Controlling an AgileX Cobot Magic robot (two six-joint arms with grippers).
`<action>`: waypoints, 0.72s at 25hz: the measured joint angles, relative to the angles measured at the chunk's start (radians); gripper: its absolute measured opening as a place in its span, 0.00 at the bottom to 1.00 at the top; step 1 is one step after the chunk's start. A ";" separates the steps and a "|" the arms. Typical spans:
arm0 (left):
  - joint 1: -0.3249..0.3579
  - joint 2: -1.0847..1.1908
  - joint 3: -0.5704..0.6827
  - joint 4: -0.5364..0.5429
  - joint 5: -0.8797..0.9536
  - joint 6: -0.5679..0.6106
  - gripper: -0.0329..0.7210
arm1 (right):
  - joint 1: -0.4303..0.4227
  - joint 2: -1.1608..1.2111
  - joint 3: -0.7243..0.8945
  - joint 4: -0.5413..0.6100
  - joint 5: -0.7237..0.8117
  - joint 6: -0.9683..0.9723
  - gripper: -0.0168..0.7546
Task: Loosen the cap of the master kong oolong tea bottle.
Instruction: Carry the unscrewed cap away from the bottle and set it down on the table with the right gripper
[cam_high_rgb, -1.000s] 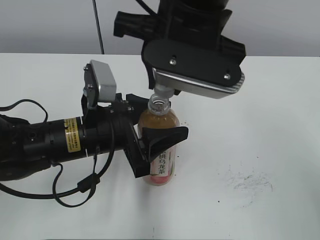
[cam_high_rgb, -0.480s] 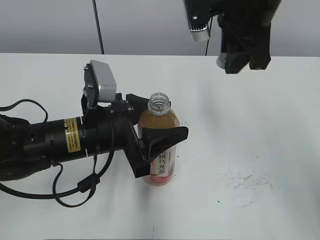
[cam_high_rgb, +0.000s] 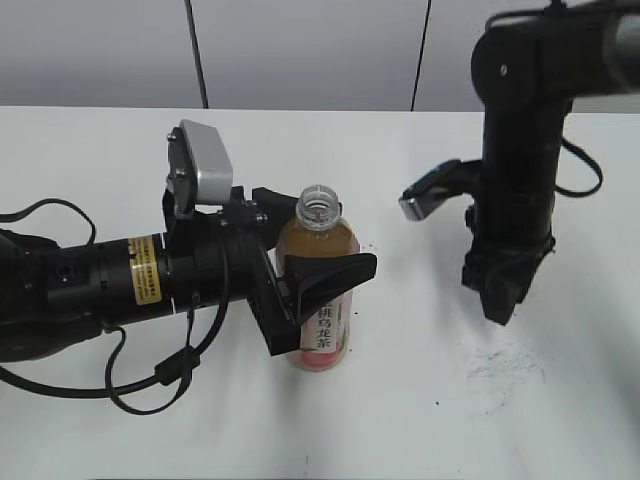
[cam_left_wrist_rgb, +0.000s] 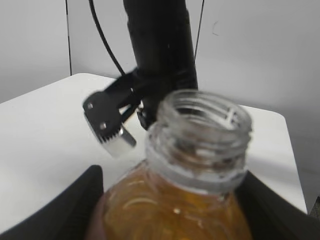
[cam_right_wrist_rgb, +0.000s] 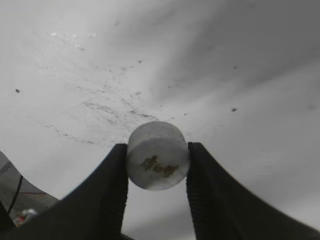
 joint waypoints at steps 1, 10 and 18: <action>0.000 0.000 0.000 -0.003 0.000 0.000 0.64 | 0.000 0.018 0.021 -0.001 -0.003 0.033 0.38; 0.000 0.000 0.000 -0.019 0.001 -0.007 0.64 | 0.000 0.046 0.077 0.003 -0.083 0.166 0.47; 0.000 0.000 0.000 -0.018 0.001 -0.007 0.64 | 0.000 0.046 0.074 0.008 -0.068 0.265 0.78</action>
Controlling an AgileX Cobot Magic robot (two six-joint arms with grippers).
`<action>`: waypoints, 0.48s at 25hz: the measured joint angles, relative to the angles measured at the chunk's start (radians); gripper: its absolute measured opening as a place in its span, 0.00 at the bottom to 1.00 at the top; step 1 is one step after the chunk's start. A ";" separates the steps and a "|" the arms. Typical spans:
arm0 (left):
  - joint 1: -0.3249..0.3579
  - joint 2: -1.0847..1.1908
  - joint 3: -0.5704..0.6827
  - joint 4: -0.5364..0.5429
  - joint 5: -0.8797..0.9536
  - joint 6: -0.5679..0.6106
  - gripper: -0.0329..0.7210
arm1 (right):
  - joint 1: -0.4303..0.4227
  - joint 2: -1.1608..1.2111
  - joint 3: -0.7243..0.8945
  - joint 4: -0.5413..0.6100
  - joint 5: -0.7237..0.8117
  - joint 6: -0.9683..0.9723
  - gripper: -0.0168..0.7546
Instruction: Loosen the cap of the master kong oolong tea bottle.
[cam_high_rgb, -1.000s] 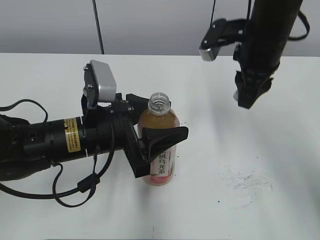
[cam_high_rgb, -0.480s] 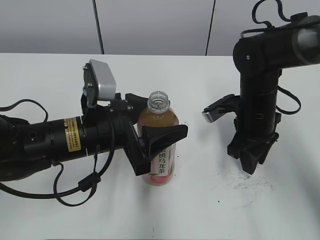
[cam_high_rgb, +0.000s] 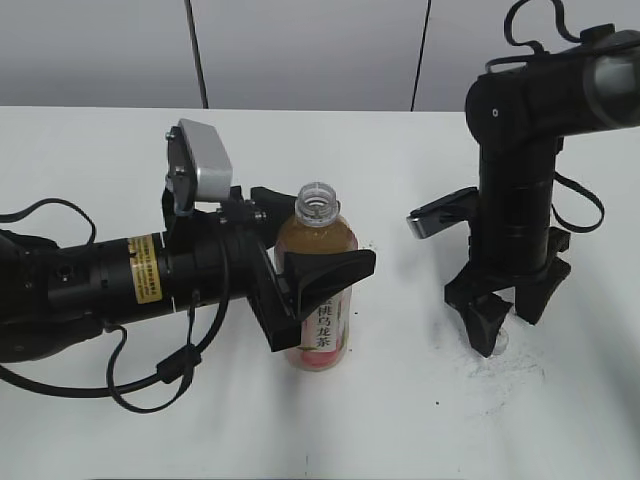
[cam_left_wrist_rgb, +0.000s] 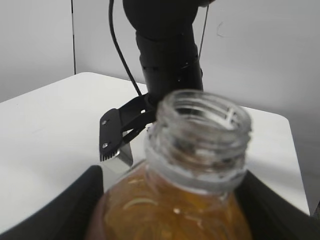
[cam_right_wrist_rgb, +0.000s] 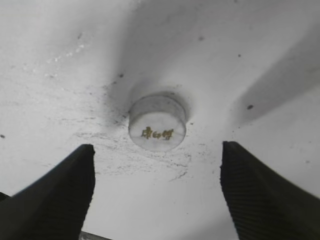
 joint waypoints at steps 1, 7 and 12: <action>0.000 0.000 0.000 0.000 0.000 0.000 0.64 | 0.000 0.000 -0.007 -0.001 0.010 0.011 0.78; 0.000 0.000 0.000 -0.001 0.014 0.006 0.70 | 0.000 0.000 -0.071 -0.004 0.062 0.050 0.76; 0.000 0.000 0.000 -0.001 0.019 0.007 0.77 | 0.000 0.000 -0.118 -0.004 0.067 0.068 0.76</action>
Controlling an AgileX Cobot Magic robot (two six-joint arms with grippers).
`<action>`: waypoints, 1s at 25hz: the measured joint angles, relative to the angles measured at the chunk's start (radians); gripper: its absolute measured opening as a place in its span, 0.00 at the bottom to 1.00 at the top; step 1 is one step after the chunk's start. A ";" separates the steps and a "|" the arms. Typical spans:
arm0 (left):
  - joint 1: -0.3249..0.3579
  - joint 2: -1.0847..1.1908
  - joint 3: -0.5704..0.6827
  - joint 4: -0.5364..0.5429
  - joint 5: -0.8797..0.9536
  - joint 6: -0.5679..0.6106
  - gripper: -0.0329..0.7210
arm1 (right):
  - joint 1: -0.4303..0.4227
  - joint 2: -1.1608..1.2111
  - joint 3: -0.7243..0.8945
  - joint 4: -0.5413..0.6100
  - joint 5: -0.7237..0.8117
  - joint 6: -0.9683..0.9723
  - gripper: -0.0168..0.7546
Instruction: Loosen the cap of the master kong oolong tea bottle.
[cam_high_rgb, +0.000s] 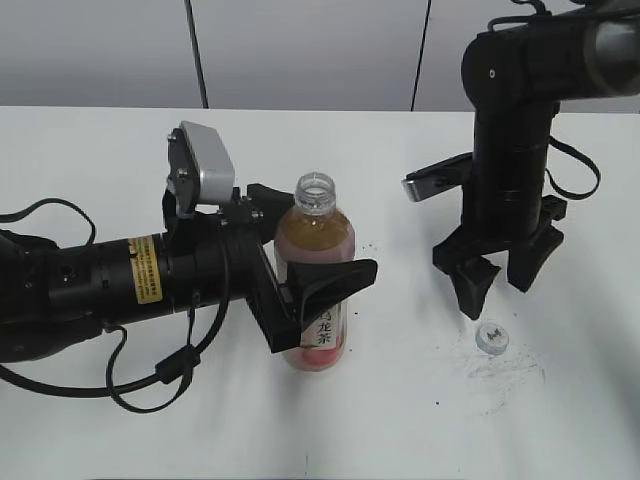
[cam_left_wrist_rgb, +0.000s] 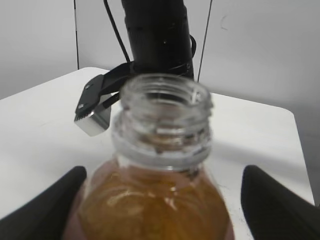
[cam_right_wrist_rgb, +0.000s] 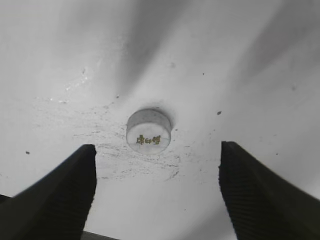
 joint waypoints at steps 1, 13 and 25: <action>0.000 0.000 0.000 0.000 0.000 0.000 0.78 | 0.000 0.000 -0.006 0.000 0.000 0.002 0.76; 0.001 0.001 0.000 -0.030 -0.010 0.000 0.80 | 0.000 -0.002 -0.030 -0.002 0.003 0.005 0.76; 0.009 0.001 0.001 -0.099 -0.020 0.001 0.82 | 0.000 -0.002 -0.031 -0.002 0.003 0.006 0.76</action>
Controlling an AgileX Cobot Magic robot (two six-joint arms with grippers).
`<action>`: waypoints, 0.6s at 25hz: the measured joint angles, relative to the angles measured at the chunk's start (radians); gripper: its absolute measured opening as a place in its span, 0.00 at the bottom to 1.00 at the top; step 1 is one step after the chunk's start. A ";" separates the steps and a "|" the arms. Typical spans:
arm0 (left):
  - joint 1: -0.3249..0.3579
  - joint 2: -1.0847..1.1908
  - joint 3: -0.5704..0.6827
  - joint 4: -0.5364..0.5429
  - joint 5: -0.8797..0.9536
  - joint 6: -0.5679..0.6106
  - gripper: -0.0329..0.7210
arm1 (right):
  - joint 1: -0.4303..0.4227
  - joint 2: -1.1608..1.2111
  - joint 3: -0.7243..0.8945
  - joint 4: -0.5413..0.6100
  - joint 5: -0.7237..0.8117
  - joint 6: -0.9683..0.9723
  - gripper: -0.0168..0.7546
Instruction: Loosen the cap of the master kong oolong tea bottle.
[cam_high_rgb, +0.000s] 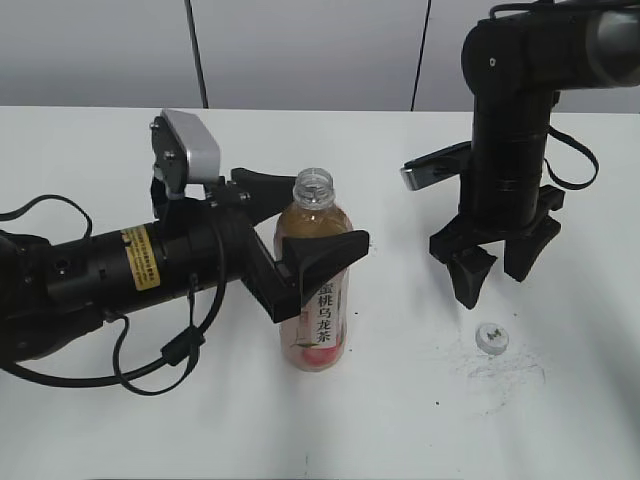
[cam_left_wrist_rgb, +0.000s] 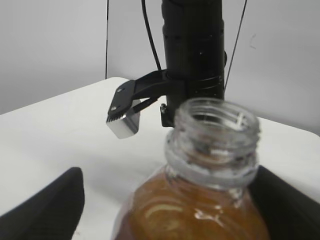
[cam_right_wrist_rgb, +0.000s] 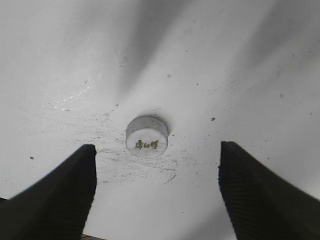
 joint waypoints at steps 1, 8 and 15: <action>0.000 0.000 0.001 -0.008 -0.005 0.000 0.82 | 0.000 0.000 0.000 0.000 0.000 0.000 0.76; 0.000 -0.027 0.007 -0.026 -0.013 0.000 0.82 | 0.000 0.000 0.000 0.000 0.000 0.000 0.76; 0.000 -0.090 0.007 -0.033 -0.018 0.001 0.82 | 0.000 0.000 0.000 -0.001 0.000 0.000 0.76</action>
